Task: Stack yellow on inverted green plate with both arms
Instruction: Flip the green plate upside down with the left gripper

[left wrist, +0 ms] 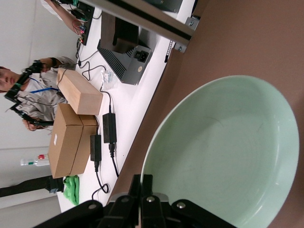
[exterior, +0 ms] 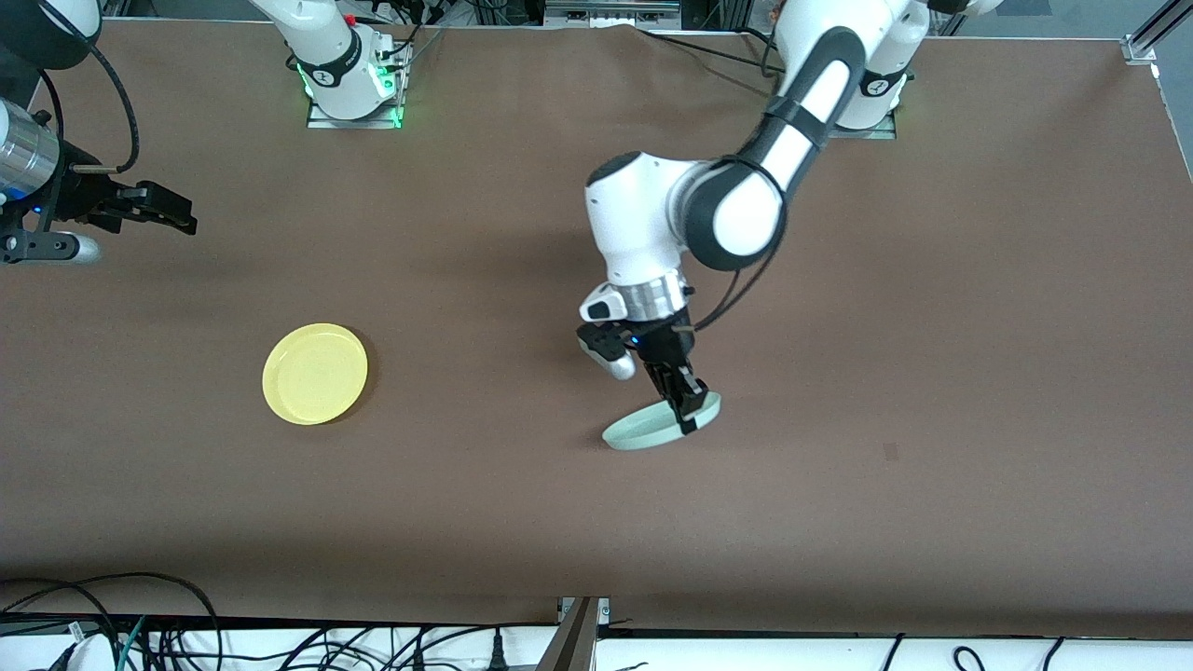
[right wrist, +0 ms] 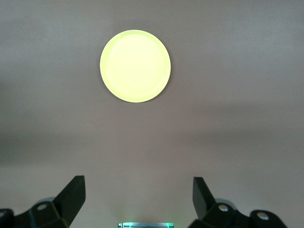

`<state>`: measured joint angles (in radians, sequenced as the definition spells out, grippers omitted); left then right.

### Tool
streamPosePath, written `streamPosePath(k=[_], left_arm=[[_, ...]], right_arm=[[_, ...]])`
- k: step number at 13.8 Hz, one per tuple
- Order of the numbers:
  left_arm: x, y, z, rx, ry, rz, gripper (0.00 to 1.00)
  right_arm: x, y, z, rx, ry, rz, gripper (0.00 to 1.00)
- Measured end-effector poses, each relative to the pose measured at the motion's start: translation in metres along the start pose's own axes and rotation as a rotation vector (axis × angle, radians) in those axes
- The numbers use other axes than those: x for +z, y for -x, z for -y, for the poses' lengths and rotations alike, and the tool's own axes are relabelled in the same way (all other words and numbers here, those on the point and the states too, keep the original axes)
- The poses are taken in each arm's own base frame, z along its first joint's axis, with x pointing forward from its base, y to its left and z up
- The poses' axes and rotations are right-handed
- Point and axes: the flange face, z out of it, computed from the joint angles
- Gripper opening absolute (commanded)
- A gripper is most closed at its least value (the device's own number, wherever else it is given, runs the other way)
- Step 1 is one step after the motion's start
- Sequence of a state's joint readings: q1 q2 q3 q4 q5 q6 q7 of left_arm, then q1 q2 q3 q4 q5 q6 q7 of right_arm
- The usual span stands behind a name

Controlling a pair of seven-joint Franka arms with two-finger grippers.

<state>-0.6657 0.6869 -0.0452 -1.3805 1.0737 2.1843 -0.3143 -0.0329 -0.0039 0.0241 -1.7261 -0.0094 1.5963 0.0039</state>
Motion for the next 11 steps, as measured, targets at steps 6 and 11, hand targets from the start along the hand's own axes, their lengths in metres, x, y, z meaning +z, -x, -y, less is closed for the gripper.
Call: streamPosePath(k=[6,11], left_arm=[[-0.034,-0.014,-0.08,-0.016,-0.189,0.051,0.0],[-0.037,-0.019,-0.101,-0.007,-0.276,0.09,0.0]], right_arm=[[0.0,0.0,0.0,0.0,0.0,0.001,1.0],[0.002,-0.001,0.0,0.0,0.0,0.004,1.0]])
